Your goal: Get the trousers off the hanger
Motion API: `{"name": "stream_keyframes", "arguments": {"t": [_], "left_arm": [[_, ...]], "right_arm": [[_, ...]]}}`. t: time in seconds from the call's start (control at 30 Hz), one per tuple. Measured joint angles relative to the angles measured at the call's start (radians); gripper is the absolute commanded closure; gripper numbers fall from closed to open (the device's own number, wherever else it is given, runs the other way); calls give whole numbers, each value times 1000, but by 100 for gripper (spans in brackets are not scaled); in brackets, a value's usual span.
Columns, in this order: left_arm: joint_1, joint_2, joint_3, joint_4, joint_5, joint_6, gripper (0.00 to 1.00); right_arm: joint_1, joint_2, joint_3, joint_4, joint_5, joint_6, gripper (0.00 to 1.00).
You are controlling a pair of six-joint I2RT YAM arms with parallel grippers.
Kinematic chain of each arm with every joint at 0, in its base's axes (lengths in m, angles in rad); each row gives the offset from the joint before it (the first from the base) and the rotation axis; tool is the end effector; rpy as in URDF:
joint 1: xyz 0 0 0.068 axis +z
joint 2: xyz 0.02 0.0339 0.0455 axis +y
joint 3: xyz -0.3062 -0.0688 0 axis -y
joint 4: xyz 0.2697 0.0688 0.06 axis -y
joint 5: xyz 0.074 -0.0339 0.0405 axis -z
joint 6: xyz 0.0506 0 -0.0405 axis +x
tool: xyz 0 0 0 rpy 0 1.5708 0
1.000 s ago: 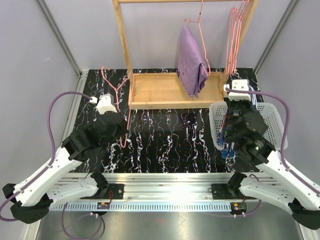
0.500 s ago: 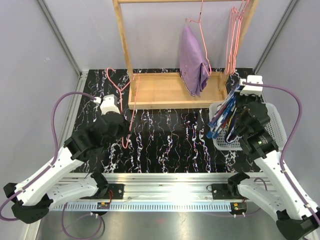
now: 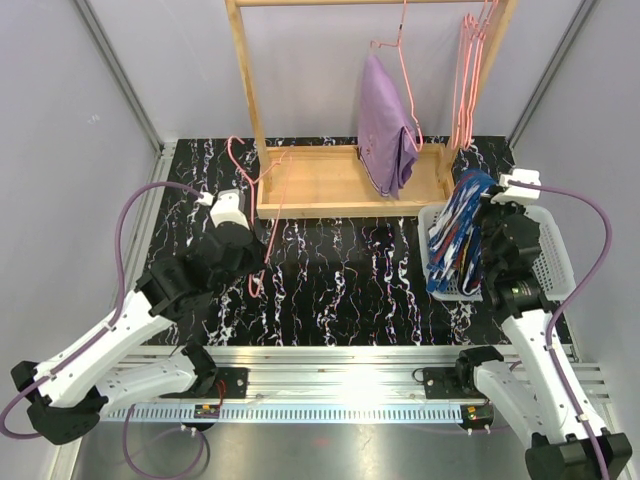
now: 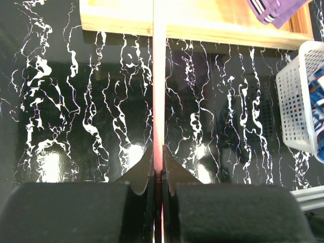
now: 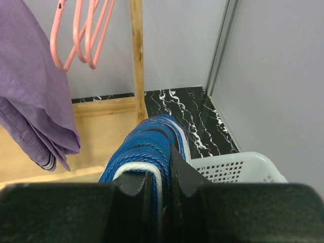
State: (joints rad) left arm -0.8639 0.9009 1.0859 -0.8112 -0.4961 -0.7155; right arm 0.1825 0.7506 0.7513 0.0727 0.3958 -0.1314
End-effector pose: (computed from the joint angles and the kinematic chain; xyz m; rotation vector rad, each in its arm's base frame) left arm 0.1352 -0.1212 0.3927 -0.1163 2.1340 -0.3910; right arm 0.1866 0.0146 0.3914 0.0838 1.5060 -0.2550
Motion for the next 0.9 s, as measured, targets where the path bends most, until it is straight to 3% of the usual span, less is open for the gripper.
{"name": "stream_keyframes", "arguments": {"t": [0.5,0.9], "left_arm": [[0,36,0,29,36,35,100],[0,37,0,49,41,49,100]], "right_arm": [[-311,55,-41,171,-385,269,100],[-367,97,-109,345,-579,420,100]]}}
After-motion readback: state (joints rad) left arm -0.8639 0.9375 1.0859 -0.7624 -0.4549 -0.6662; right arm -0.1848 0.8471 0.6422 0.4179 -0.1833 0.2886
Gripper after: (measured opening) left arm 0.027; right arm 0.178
